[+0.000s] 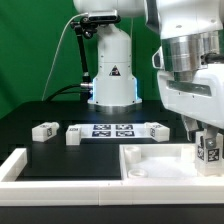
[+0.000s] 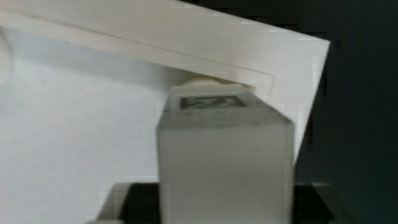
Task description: Assemble one leg
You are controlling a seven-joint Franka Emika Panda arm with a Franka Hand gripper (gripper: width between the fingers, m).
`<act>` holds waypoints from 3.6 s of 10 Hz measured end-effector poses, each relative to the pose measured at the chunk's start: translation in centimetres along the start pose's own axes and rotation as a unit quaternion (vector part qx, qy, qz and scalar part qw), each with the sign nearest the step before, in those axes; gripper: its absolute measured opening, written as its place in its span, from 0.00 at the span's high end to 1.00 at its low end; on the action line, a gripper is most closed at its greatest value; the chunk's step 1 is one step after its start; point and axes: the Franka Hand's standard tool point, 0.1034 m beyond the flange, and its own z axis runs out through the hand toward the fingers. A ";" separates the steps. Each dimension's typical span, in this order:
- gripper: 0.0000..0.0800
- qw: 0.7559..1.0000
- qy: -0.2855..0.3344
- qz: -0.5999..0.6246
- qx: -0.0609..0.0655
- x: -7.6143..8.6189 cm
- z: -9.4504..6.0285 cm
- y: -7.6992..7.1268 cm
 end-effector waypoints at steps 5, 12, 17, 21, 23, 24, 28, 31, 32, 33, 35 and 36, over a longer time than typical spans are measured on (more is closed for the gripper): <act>0.25 0.999 -0.003 -0.042 -0.004 0.1 -0.1 -0.1; 0.19 0.912 0.001 -0.411 -0.013 -0.5 0.1 0.0; 0.19 0.736 0.026 -0.675 -0.046 -1.4 0.0 -0.3; 0.31 0.702 0.024 -0.710 -0.047 -1.3 0.0 -0.3; 0.64 0.714 0.025 -0.698 -0.046 -1.3 0.0 -0.3; 0.64 0.719 0.025 -0.693 -0.046 -1.3 0.0 -0.3; 0.64 0.849 0.012 -0.528 -0.022 -0.6 -0.1 -0.3; 0.64 0.929 0.021 -0.369 -0.009 -0.9 0.0 0.0; 0.64 0.949 0.021 -0.314 -0.007 -0.9 0.0 0.1; 0.64 0.968 0.018 -0.249 -0.004 -0.9 0.1 0.1; 0.64 0.988 0.015 -0.154 -0.001 -0.9 0.1 0.2; 0.64 0.997 0.012 -0.077 0.001 -1.1 0.1 0.2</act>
Offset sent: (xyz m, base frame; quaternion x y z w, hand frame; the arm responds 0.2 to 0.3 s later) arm 0.0072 -0.0053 0.0032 -0.0249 -0.0048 -0.0594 0.9979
